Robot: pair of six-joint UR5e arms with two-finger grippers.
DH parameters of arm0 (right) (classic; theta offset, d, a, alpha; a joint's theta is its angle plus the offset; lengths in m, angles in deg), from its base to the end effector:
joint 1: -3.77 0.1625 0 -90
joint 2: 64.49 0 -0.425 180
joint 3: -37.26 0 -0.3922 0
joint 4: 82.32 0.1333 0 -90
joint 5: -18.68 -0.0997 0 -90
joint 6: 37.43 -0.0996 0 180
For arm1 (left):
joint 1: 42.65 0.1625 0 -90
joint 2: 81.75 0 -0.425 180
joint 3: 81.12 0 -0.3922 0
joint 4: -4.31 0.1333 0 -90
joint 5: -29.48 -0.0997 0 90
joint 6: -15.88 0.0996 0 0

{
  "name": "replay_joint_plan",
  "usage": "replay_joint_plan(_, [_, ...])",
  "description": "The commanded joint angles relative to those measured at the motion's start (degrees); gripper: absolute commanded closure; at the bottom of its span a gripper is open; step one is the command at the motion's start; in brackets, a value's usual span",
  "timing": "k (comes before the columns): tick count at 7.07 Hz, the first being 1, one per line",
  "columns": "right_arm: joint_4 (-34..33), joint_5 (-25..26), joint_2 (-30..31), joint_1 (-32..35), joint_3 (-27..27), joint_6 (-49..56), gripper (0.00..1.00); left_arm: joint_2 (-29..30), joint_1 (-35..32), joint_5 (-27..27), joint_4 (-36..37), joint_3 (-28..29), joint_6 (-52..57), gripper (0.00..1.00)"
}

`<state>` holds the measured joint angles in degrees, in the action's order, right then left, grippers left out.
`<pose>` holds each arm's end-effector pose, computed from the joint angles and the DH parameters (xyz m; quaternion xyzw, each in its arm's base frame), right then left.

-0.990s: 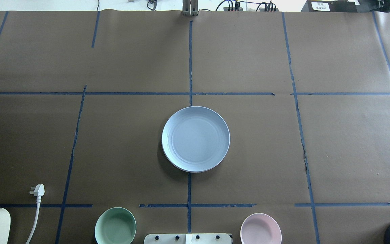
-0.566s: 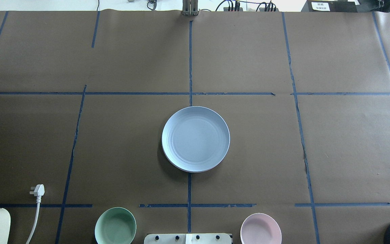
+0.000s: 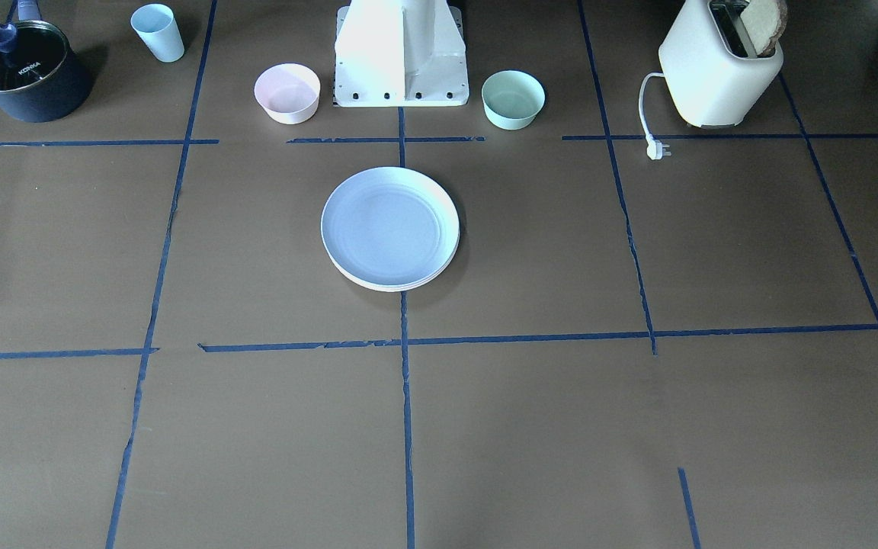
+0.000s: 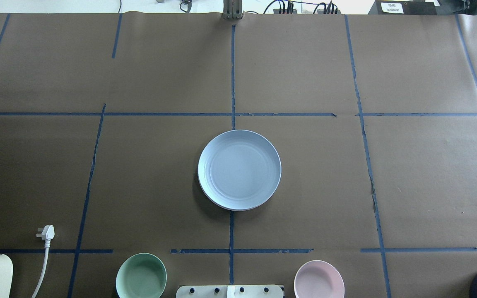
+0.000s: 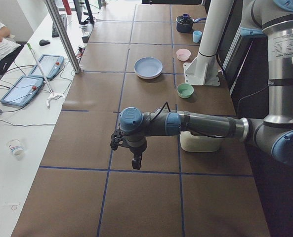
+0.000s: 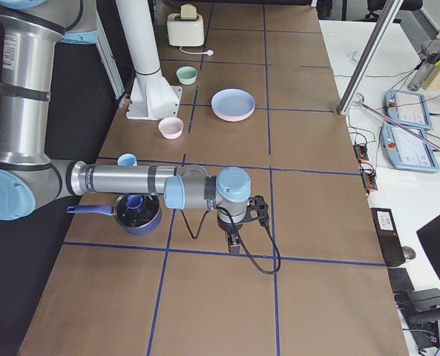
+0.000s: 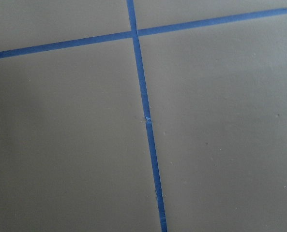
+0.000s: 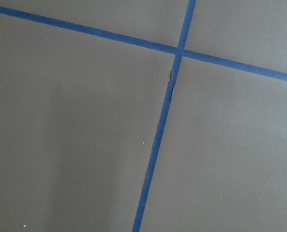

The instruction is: Stack three plates with pink and blue

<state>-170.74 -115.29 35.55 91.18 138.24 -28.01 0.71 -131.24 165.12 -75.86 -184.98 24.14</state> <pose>0.0451 -0.4233 0.6418 0.0426 -0.3724 -0.1052 0.9211 -0.0515 -0.4307 0.6163 -0.0050 0.3886 0.0658 0.9190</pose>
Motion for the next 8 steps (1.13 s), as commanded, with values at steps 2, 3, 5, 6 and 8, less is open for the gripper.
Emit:
replay_joint_plan(2, [0.08,-0.07,-0.02,0.04,-0.09,-0.89,0.0,-0.28,0.0,0.07,-3.39,1.2,-0.25,0.0])
replay_joint_plan(3, [0.08,-0.42,0.24,0.04,0.09,-0.89,0.0,-0.28,0.09,0.07,-3.93,1.55,-0.34,0.0])
replay_joint_plan(5, [0.08,-0.6,0.15,0.04,-0.27,-0.98,0.0,0.24,0.09,-0.02,-3.85,1.56,-0.52,0.0])
replay_joint_plan(6, [0.08,-0.77,0.33,0.04,-0.35,-0.98,0.0,0.51,0.0,-0.2,-3.76,1.03,-0.26,0.0])
replay_joint_plan(8, [0.35,-0.69,0.5,0.04,-0.27,-0.89,0.0,-0.01,0.0,-0.37,-3.59,1.03,-0.17,0.0])
